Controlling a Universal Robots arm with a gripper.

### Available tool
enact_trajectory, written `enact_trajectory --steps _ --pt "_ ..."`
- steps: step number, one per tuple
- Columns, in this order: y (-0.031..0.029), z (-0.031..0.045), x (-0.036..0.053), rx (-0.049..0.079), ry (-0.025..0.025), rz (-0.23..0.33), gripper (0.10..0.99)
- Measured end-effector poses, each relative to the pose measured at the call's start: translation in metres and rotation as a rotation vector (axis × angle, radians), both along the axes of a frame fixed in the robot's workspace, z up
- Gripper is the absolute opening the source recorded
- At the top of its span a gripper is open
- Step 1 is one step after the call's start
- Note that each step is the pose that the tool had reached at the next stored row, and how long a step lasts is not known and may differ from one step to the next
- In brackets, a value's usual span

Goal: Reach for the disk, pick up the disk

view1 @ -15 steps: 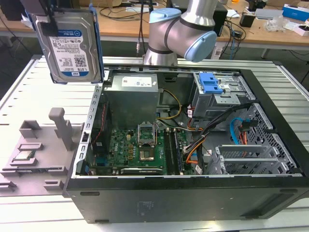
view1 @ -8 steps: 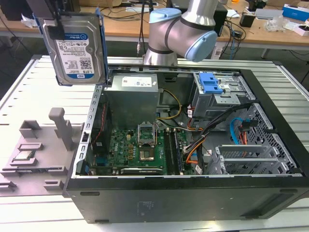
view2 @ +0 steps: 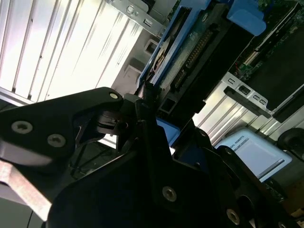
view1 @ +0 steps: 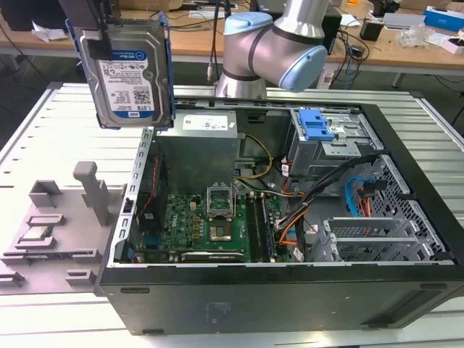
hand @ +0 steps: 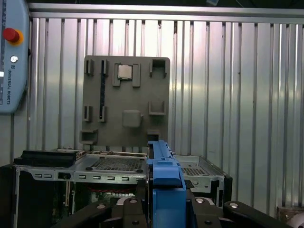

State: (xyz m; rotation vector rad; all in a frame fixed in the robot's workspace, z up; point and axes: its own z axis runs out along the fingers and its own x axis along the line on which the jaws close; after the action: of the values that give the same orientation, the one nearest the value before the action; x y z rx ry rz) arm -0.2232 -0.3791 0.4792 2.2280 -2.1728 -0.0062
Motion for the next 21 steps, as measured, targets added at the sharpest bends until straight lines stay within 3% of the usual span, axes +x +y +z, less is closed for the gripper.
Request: enact_trajectory --steps 4,14,21 --pt "0.0000 0.0000 0.0084 0.000 0.0000 0.000 0.369" --pt "0.0000 0.0000 0.0430 0.000 0.0000 0.000 0.369" --pt "0.0000 0.0000 0.0619 0.000 0.0000 0.000 0.369"
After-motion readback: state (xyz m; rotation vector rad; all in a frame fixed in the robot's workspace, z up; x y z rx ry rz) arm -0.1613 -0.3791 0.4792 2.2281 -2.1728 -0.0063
